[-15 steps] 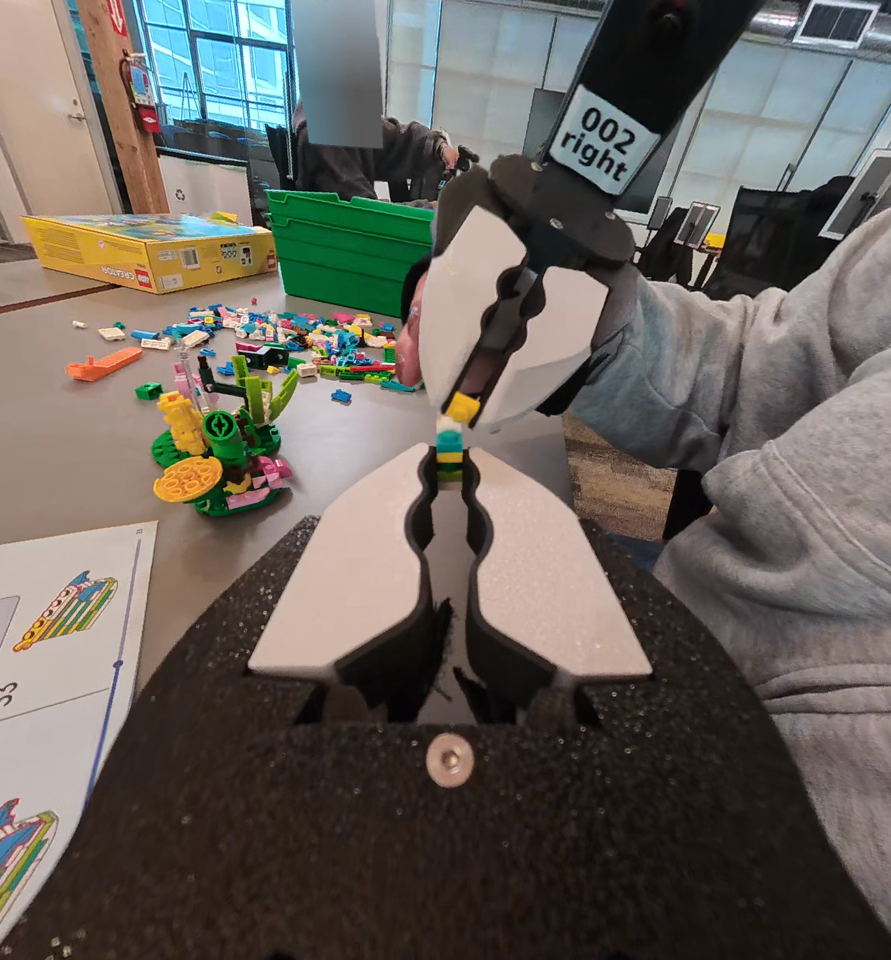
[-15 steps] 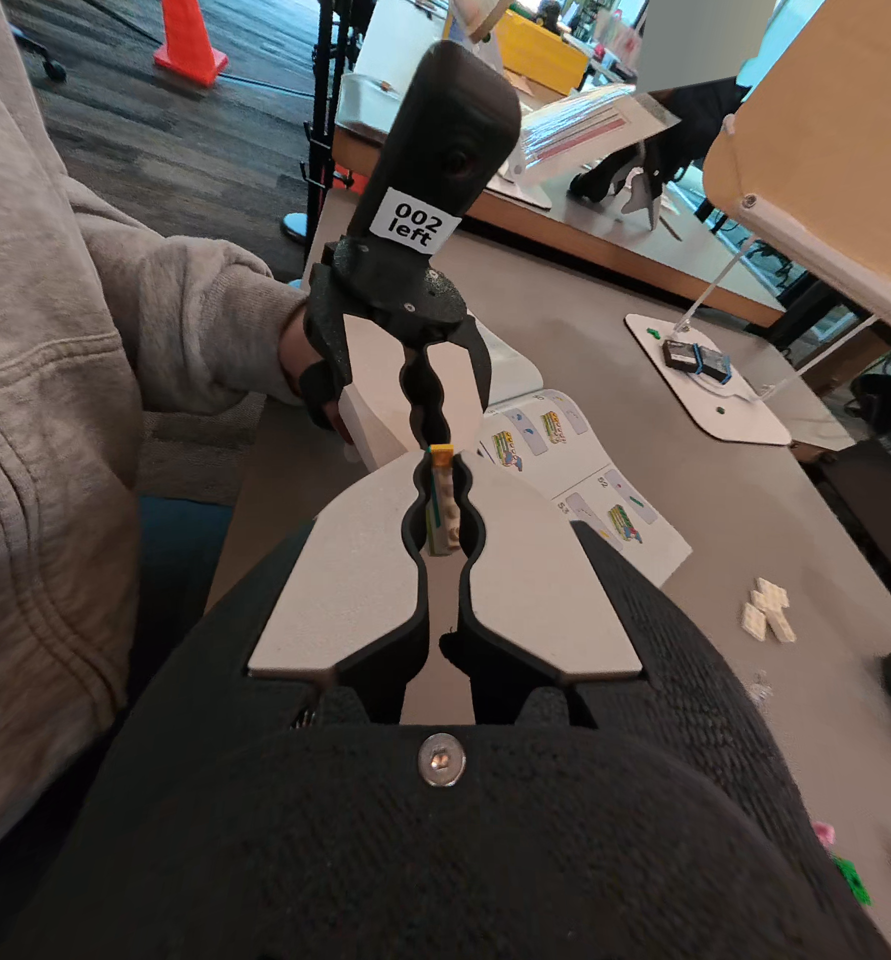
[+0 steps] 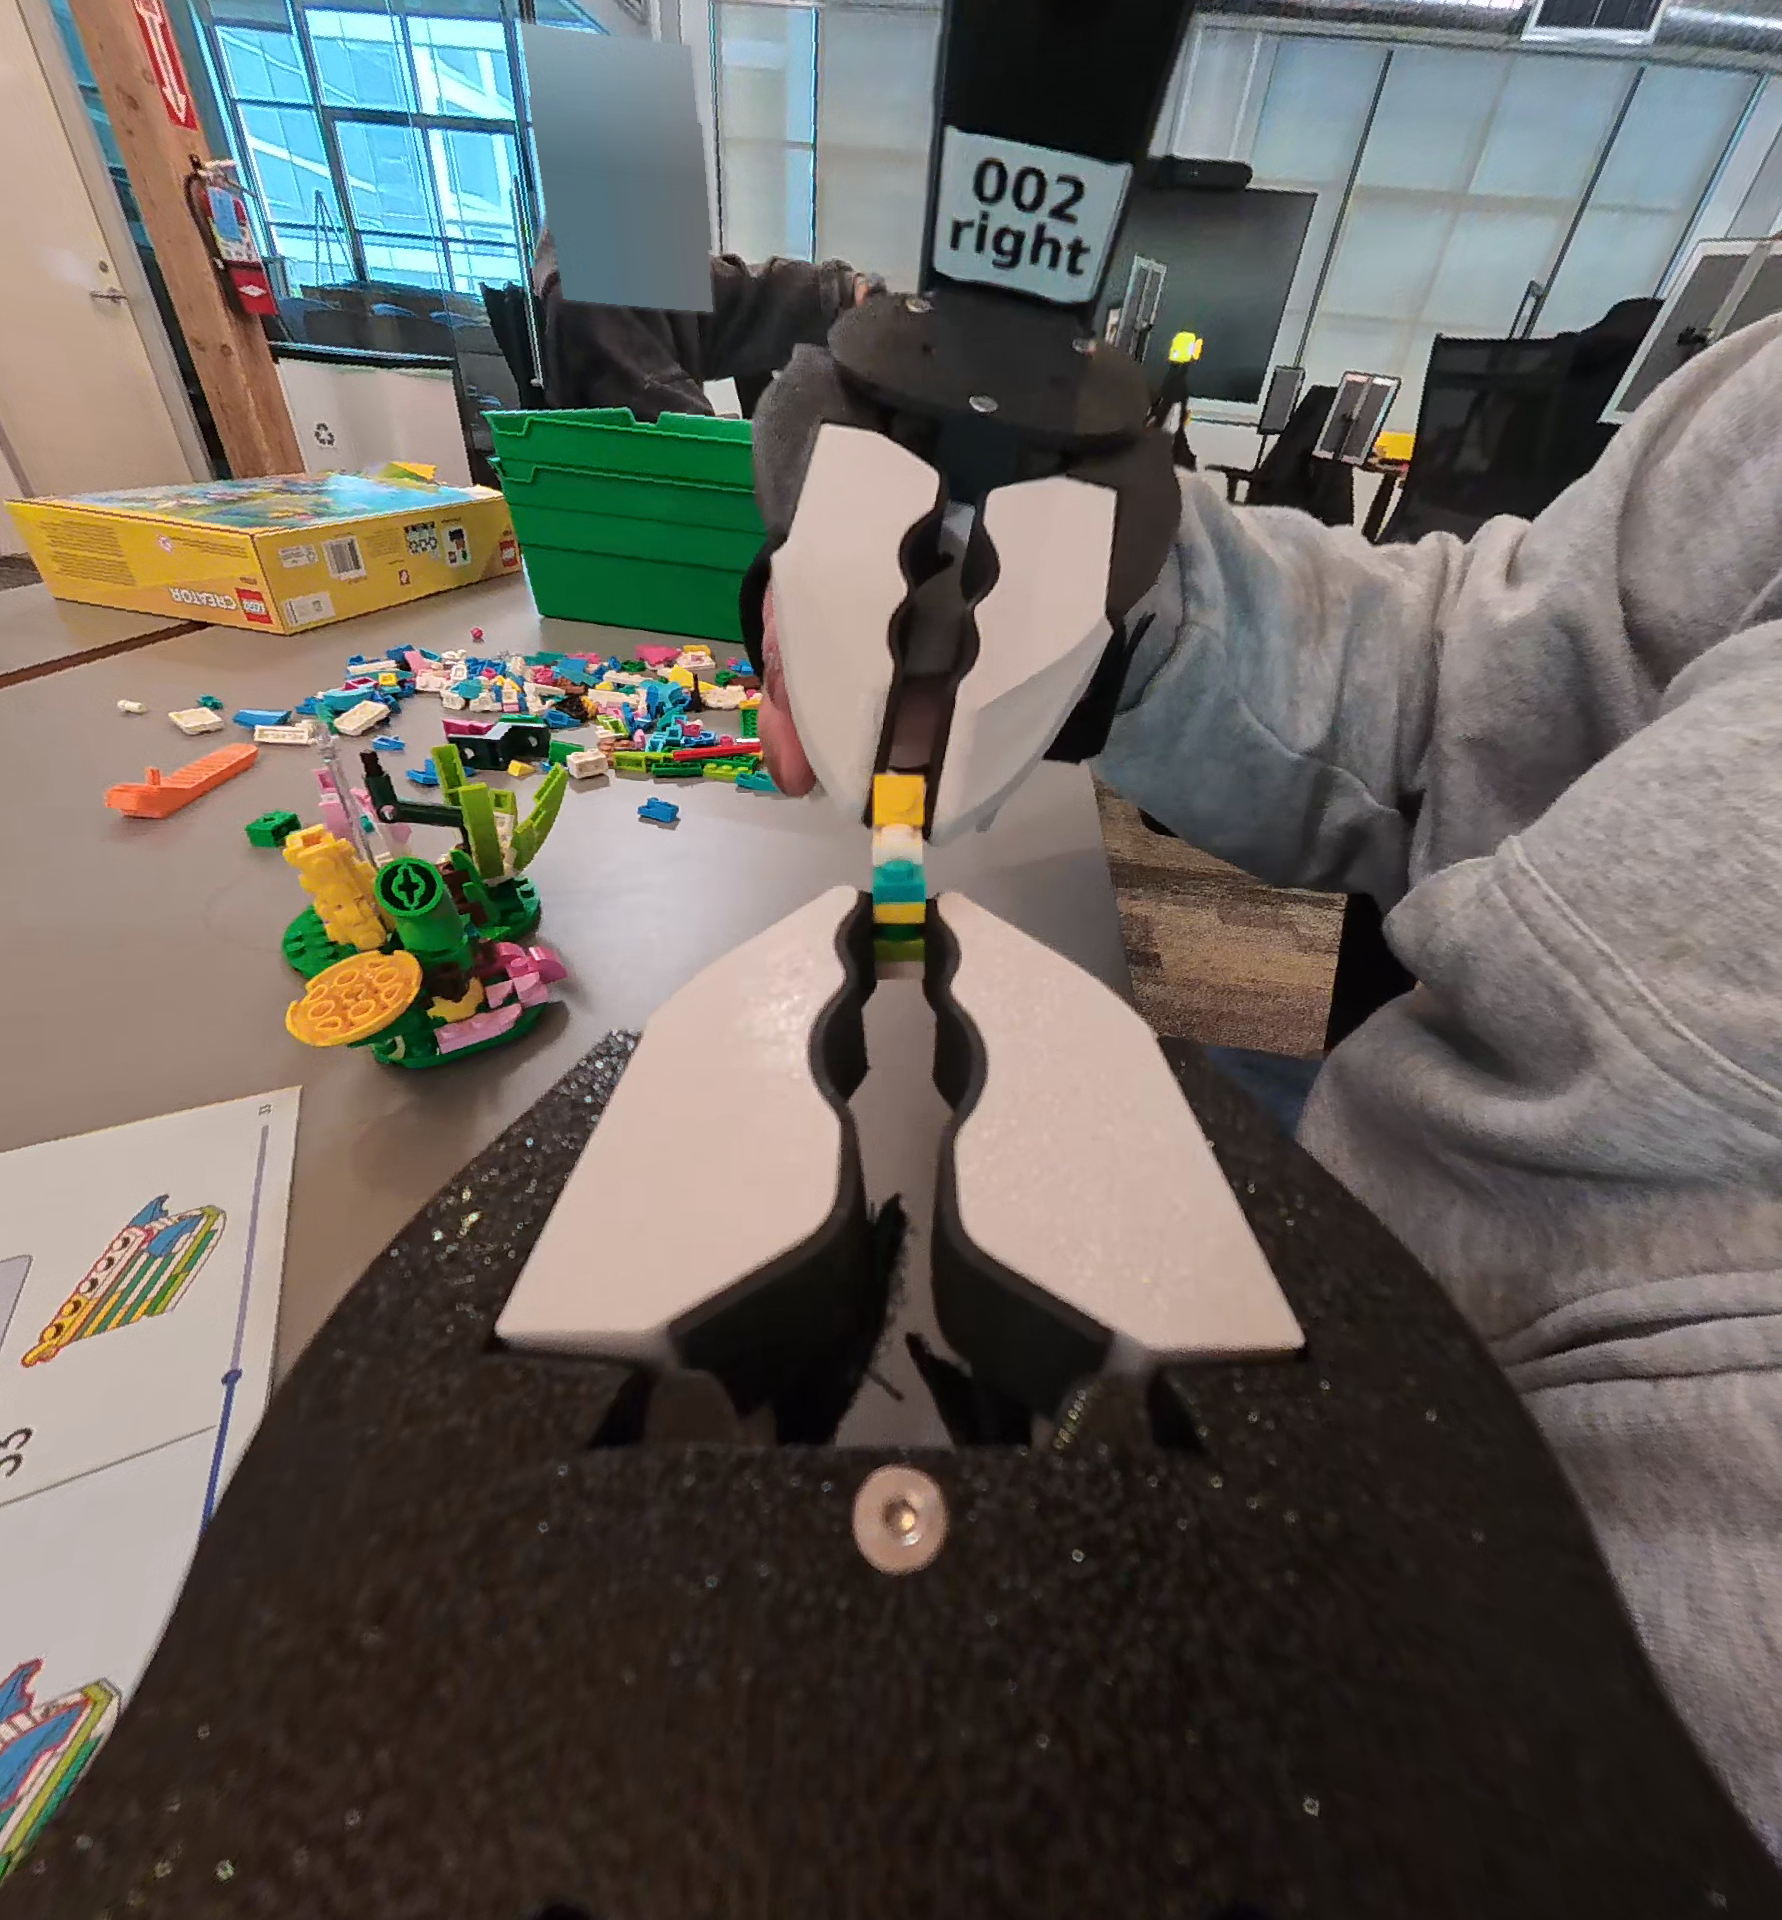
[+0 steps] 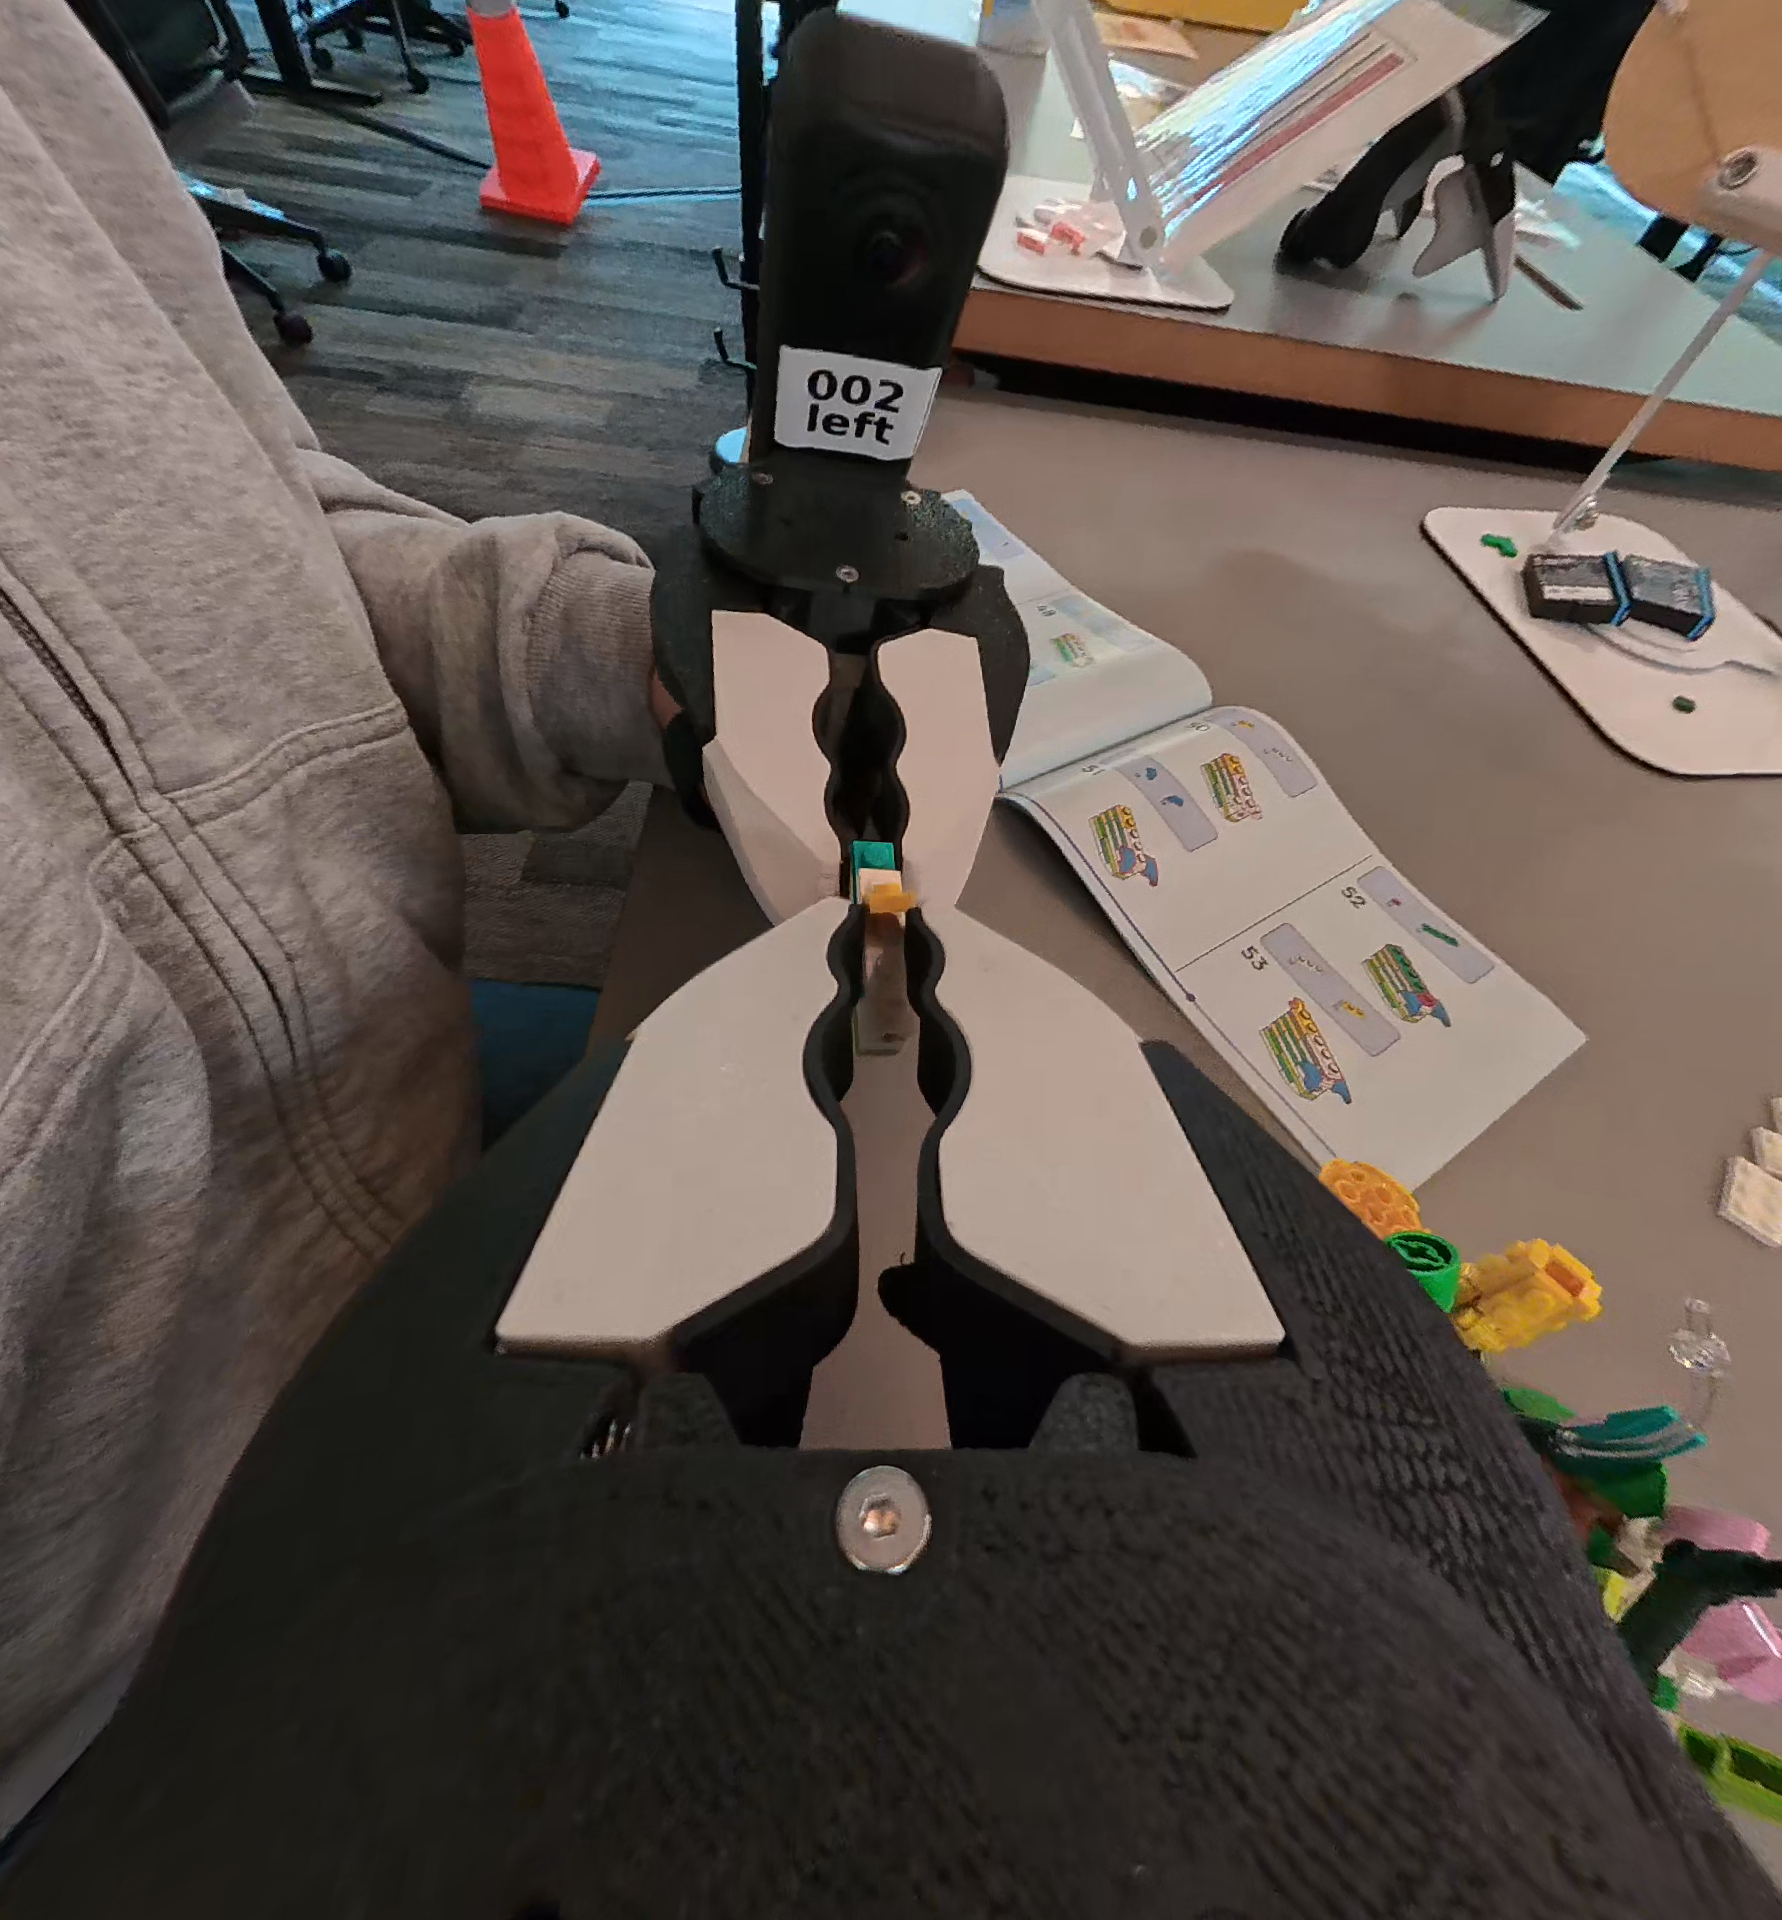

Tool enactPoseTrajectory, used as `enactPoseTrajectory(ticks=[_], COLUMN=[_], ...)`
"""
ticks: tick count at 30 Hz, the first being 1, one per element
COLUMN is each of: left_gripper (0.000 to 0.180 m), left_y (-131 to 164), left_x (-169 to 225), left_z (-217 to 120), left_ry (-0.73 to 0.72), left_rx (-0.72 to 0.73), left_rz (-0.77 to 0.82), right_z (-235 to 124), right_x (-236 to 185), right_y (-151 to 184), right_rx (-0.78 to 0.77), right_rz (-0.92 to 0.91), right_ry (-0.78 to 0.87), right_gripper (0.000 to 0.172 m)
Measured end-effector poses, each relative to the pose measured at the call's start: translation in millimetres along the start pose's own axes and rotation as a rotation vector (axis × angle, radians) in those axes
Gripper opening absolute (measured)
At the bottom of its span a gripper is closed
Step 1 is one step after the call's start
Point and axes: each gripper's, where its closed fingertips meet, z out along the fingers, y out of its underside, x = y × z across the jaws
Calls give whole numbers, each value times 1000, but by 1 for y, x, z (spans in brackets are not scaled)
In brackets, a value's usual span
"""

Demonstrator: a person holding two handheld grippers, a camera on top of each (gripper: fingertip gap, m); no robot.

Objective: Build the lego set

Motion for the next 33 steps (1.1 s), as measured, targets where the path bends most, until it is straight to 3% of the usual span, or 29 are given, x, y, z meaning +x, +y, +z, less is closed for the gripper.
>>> enactPoseTrajectory(ticks=[14, 22, 33], left_gripper=[8, 8, 8], left_y=[0, 1, 4], left_x=[2, 3, 16], left_z=[-1, 0, 1], left_ry=[13, 16, 81], left_rx=[-1, -8, -29], left_rz=[8, 23, 83], right_z=[3, 0, 2], right_x=[0, 1, -10], right_y=[13, 8, 0], right_rx=[-140, -139, -179], right_rz=[-29, -26, 10], right_ry=[-50, -55, -189], right_gripper=[12, 17, 16])
